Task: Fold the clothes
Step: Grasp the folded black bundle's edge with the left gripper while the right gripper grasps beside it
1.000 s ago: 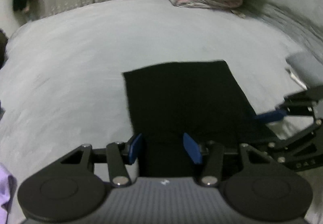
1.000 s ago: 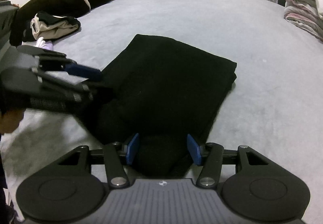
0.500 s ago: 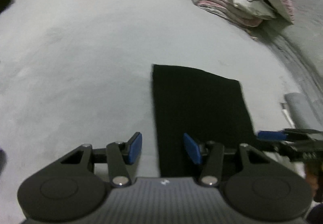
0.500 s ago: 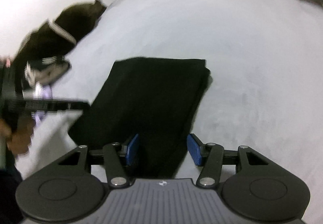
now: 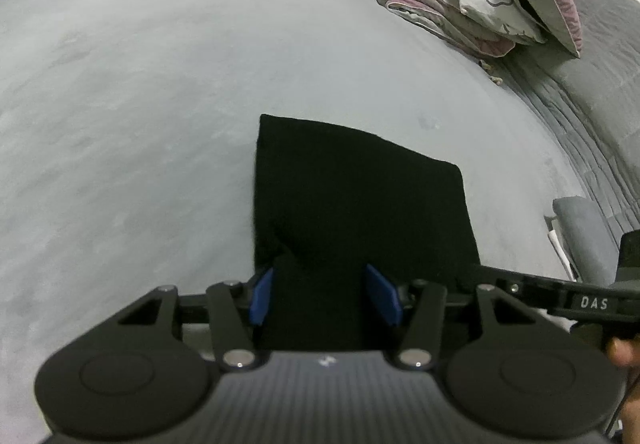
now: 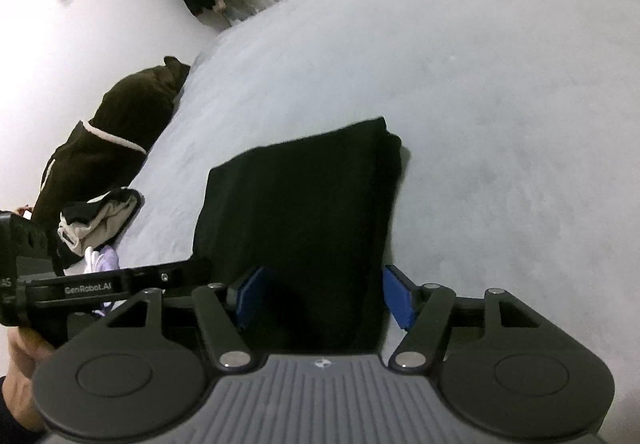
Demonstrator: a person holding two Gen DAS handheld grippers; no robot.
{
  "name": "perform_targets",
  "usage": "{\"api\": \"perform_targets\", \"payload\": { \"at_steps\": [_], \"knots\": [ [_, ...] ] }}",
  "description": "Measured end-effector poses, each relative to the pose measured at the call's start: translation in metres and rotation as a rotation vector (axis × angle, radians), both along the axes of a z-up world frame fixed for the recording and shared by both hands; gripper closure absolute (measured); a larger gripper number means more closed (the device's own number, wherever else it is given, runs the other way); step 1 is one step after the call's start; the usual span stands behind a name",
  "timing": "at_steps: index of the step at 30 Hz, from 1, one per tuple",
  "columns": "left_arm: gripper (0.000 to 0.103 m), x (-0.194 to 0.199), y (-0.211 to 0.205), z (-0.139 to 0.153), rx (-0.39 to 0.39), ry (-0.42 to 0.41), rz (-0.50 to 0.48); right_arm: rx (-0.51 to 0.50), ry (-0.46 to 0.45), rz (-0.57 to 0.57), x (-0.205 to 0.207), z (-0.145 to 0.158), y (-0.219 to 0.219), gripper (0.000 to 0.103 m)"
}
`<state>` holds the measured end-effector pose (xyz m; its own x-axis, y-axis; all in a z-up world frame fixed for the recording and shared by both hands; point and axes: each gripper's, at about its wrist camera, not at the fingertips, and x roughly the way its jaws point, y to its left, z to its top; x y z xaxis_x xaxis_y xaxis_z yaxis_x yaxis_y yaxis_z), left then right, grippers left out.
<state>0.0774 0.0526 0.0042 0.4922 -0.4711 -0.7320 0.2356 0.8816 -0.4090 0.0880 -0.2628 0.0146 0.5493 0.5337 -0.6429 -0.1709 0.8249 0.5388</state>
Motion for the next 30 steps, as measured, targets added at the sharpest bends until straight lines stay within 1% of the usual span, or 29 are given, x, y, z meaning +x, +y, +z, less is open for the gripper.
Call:
{"api": "perform_targets", "payload": {
  "at_steps": [1,4,5,6,7,8,9,10,13,15,16,19,21,23,26,27,29,30],
  "knots": [
    [0.053,0.0,-0.001,-0.001,-0.001,-0.003,0.002,0.012,-0.005,-0.005,0.001,-0.001,0.001,0.036],
    [0.053,-0.001,-0.002,-0.001,-0.011,-0.006,0.011,0.138,0.03,-0.032,0.006,-0.009,-0.004,0.036],
    [0.054,-0.001,-0.001,0.0,-0.014,-0.005,0.014,0.152,0.039,-0.041,0.007,-0.01,-0.006,0.037],
    [0.058,-0.001,0.0,0.0,-0.017,-0.004,0.018,0.138,0.038,-0.042,0.007,-0.009,-0.005,0.041],
    [0.065,-0.001,0.001,0.001,-0.02,-0.003,0.022,0.124,0.036,-0.043,0.007,-0.008,-0.005,0.053],
    [0.068,0.0,0.002,0.0,-0.018,-0.002,0.025,0.105,0.035,-0.051,0.006,-0.007,-0.005,0.061],
    [0.073,0.0,0.002,0.0,-0.016,0.0,0.027,0.097,0.038,-0.053,0.006,-0.007,-0.004,0.076],
    [0.076,0.0,0.002,0.0,-0.013,0.001,0.03,0.1,0.044,-0.058,0.006,-0.009,-0.005,0.081],
    [0.077,0.001,0.005,0.001,-0.027,0.012,0.041,0.103,0.048,-0.063,0.006,-0.009,-0.003,0.081],
    [0.075,0.003,0.007,0.001,-0.036,0.015,0.046,0.101,0.049,-0.057,0.006,-0.008,-0.003,0.078],
    [0.074,0.003,0.007,0.0,-0.038,0.014,0.048,0.107,0.061,-0.058,0.007,-0.008,-0.005,0.072],
    [0.072,0.005,0.007,-0.002,-0.042,0.011,0.053,0.137,0.071,-0.062,0.006,-0.008,-0.012,0.067],
    [0.068,0.006,0.007,-0.003,-0.045,0.008,0.056,0.113,0.059,-0.075,0.006,-0.007,-0.011,0.067],
    [0.068,0.007,0.007,-0.004,-0.048,0.006,0.059,0.104,0.049,-0.083,0.008,-0.007,-0.012,0.067],
    [0.067,0.006,0.003,-0.004,-0.043,-0.009,0.058,0.064,0.019,-0.074,0.008,-0.007,-0.001,0.065],
    [0.068,0.005,0.0,-0.004,-0.04,-0.015,0.056,0.05,0.009,-0.071,0.009,-0.007,0.002,0.065],
    [0.076,0.004,-0.004,-0.003,-0.038,-0.03,0.044,0.023,-0.011,-0.065,0.009,-0.008,0.009,0.066],
    [0.081,0.003,-0.006,-0.003,-0.038,-0.036,0.037,0.01,-0.021,-0.062,0.009,-0.008,0.013,0.073]
  ]
}}
